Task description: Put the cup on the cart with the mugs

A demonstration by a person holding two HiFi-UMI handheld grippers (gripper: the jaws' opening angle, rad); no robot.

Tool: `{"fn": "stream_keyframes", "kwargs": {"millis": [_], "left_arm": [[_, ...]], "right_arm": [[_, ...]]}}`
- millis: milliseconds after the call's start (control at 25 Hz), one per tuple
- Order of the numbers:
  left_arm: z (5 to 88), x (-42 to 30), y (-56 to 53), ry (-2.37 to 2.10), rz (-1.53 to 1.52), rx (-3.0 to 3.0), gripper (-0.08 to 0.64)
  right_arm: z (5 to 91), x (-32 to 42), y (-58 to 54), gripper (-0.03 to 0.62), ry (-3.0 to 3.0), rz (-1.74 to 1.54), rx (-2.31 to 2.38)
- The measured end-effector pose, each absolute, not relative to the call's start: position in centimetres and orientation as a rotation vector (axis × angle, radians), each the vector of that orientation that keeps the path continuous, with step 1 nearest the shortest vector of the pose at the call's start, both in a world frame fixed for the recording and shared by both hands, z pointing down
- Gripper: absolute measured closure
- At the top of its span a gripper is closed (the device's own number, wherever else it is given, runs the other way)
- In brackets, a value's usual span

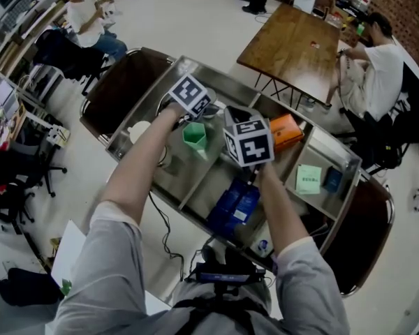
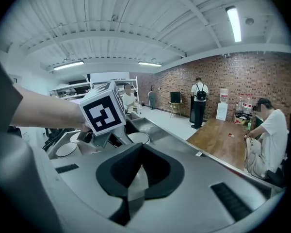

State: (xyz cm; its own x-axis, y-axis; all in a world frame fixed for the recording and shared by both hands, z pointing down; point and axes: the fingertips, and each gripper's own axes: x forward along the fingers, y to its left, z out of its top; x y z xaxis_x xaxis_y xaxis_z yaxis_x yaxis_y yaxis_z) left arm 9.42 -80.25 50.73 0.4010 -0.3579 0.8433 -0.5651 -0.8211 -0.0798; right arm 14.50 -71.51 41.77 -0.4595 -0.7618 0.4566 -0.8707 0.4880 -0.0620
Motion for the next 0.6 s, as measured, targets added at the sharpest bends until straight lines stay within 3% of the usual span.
{"fn": "stream_keyframes", "kwargs": {"millis": [280, 480, 600], "left_arm": [[50.7, 9.8, -80.3, -0.805, 1.423, 2.450, 0.153], [50.3, 9.7, -80.6, -0.835, 1.378, 2.465, 0.026], [49.8, 9.6, -80.4, -0.836, 1.375, 2.471, 0.025]], "right_arm": [[41.9, 14.9, -71.4, 0.584, -2.369, 0.441, 1.369], [42.0, 14.9, -71.2, 0.584, -2.368, 0.433, 1.370], [42.0, 15.0, -71.2, 0.584, -2.364, 0.425, 1.377]]}}
